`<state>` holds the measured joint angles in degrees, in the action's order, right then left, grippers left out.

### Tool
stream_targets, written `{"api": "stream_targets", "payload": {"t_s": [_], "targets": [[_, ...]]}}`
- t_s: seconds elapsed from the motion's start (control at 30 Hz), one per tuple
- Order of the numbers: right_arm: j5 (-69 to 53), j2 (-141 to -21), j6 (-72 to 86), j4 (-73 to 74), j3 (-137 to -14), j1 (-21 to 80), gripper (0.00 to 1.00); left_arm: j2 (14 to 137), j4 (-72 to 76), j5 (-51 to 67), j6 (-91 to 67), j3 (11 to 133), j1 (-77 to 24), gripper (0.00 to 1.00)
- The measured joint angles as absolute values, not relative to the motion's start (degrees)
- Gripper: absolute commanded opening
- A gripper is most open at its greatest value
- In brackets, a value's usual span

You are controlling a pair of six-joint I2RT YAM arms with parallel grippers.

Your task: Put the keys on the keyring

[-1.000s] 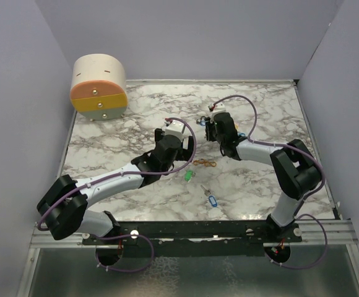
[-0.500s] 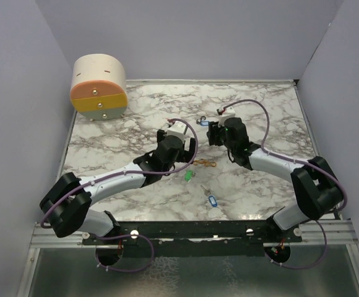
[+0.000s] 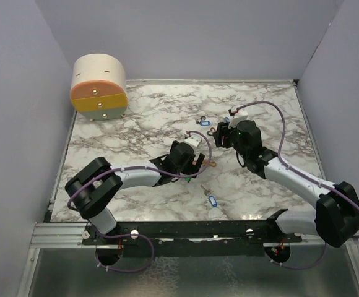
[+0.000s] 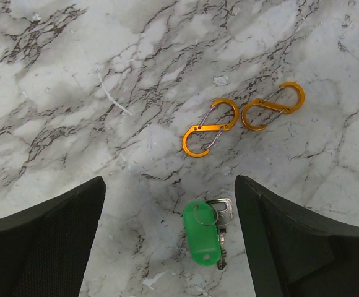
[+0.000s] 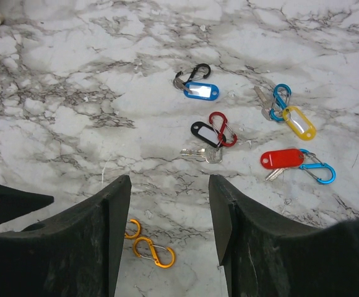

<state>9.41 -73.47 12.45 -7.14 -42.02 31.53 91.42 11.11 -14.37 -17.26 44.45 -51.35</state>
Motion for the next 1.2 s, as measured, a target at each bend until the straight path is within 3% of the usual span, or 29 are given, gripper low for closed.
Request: {"api": "stream_targets", "payload": {"t_s": [0.57,1.2], "targets": [[6.5,-73.3,12.6,-4.2,-42.0,31.5,0.53,94.6,10.7,-14.6,-17.0,45.9,-52.6,0.84],[5.7,-71.8,13.8,-2.5,-42.0,31.5,0.53,100.5,13.3,-11.7,-10.5,48.6,-52.6,0.74]]}}
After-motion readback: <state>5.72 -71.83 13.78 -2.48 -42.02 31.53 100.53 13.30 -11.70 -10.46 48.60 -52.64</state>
